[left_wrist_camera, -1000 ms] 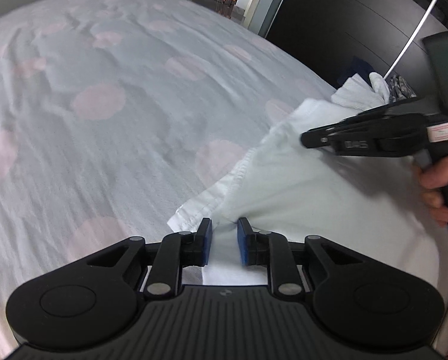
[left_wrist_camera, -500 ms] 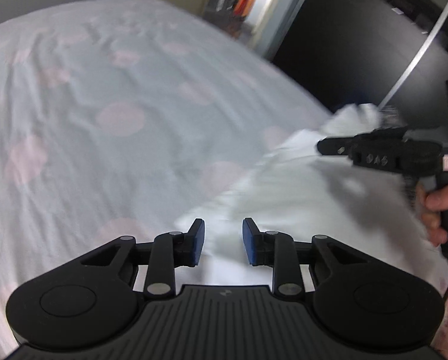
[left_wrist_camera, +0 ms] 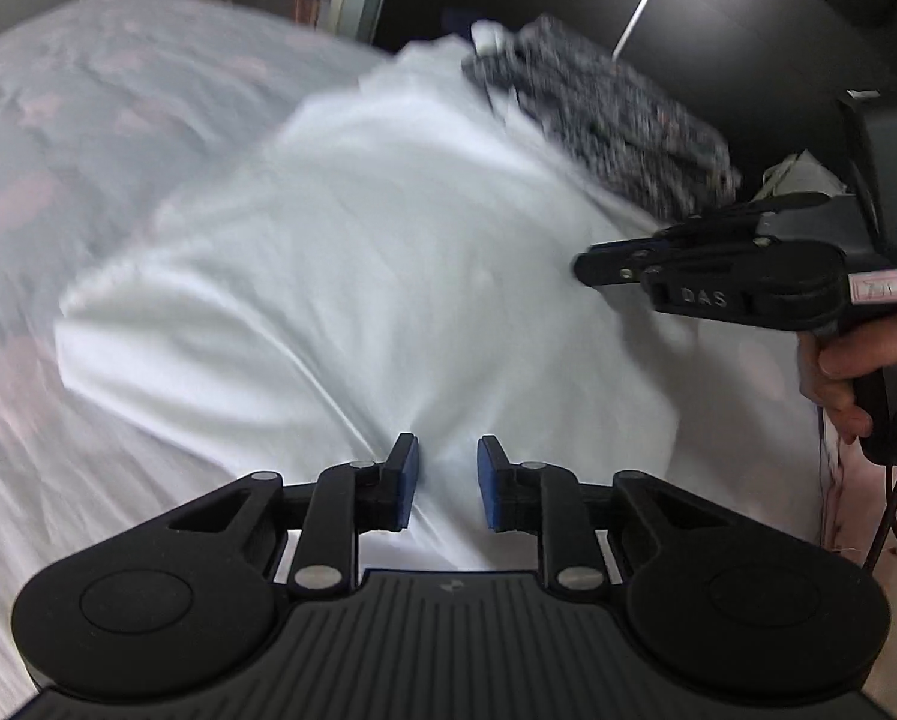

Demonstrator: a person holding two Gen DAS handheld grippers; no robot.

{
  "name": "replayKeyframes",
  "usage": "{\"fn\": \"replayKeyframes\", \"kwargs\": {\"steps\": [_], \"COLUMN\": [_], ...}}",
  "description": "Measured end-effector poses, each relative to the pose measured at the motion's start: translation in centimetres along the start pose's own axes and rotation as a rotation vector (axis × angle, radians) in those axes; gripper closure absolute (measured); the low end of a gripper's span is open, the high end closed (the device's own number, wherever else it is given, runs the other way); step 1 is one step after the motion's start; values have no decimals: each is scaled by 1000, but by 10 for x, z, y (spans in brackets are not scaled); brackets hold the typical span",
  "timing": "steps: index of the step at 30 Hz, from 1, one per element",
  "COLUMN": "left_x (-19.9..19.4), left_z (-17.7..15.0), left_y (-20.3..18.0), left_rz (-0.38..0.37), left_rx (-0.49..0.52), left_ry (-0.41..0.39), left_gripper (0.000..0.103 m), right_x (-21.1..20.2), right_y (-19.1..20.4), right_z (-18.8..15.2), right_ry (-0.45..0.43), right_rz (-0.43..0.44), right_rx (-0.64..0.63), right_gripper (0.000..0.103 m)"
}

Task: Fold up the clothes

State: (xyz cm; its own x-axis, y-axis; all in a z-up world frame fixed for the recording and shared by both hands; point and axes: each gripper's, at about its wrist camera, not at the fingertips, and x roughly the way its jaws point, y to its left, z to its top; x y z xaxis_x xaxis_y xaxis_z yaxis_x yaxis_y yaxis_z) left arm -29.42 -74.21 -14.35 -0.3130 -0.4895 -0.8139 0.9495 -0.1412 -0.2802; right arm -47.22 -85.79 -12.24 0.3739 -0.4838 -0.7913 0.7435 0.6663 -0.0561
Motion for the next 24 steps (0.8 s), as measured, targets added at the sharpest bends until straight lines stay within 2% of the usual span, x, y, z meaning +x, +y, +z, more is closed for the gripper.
{"fn": "replayKeyframes", "kwargs": {"steps": [8, 13, 16, 19, 21, 24], "left_x": [7, 2, -5, -15, -25, -46], "left_z": [-19, -25, -28, -31, -35, -38], "left_y": [-9, -5, -8, -13, -15, -19], "left_rz": [53, 34, 37, 59, 74, 89], "left_rx": [39, 0, 18, 45, 50, 25], "left_ry": [69, 112, 122, 126, 113, 51], "left_gripper": [87, 87, 87, 87, 87, 87], "right_x": [5, 0, -5, -12, -25, -49], "right_y": [-33, -31, -33, -35, -36, -29], "right_z": [-54, -63, -69, -76, -81, -84], "right_ry": [44, 65, 86, 119, 86, 16], "right_rz": [-6, -33, -46, -91, -83, -51], "right_rx": [124, 113, 127, 132, 151, 187], "right_gripper": [98, 97, 97, 93, 93, 91]}}
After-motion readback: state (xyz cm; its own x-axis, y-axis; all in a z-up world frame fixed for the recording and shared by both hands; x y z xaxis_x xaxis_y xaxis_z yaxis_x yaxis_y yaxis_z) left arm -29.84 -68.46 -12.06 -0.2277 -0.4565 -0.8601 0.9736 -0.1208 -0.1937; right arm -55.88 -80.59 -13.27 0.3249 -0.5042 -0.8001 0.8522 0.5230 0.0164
